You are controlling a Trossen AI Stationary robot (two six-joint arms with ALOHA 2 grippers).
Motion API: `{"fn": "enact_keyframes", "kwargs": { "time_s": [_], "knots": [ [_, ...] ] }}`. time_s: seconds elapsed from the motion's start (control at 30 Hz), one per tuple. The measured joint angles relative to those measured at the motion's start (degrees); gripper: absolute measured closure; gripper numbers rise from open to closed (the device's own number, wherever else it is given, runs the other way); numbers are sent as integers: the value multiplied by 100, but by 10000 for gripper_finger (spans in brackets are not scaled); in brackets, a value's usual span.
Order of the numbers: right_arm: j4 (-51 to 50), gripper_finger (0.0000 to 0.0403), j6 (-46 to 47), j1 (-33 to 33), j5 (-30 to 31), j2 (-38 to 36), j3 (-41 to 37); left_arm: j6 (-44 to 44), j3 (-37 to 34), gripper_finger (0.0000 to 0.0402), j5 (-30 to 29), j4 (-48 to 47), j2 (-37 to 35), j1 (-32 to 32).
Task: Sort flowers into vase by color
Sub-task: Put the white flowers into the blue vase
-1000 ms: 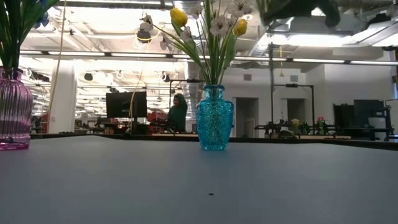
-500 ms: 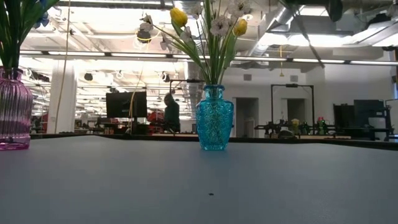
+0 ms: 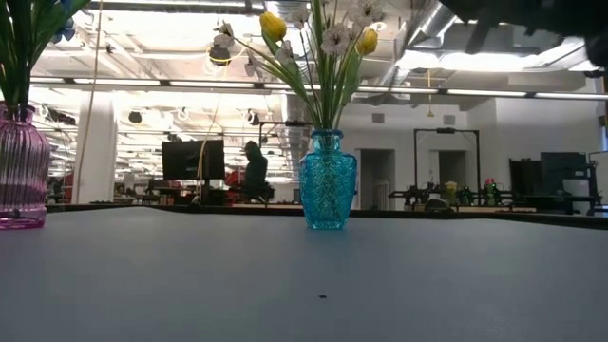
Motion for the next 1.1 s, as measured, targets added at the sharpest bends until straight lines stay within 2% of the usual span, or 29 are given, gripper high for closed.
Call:
{"fn": "enact_keyframes", "kwargs": {
  "time_s": [0.27,0.57,1.1],
  "knots": [
    [2426,376,-372,-681,-847,1721,-43,-106,0,224,-80,2,0,0],
    [2411,376,203,-1185,-1499,2626,331,-165,-2,224,-78,0,0,0],
    [2465,376,-40,-1291,-1480,3317,608,-165,-2,224,43,-120,-4,0]
  ]
}}
